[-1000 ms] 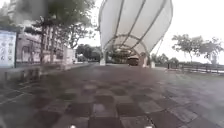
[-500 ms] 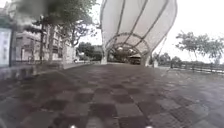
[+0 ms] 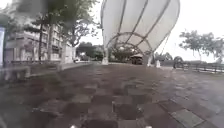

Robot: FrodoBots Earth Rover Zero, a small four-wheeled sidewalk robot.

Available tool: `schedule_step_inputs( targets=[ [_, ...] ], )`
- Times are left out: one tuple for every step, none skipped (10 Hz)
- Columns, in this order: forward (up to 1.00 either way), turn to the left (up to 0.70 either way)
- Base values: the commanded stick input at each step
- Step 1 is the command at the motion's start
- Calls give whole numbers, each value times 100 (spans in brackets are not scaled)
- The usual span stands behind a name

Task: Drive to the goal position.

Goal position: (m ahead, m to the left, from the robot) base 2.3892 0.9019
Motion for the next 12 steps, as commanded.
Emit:
schedule_step_inputs(
  targets=[
    [85, -20],
    [85, 0],
    [85, 0],
    [85, 0],
    [85, 0],
    [85, 0],
    [85, 0],
    [85, 0],
    [85, 0],
    [85, 0],
    [85, 0],
    [85, 0]
  ],
)
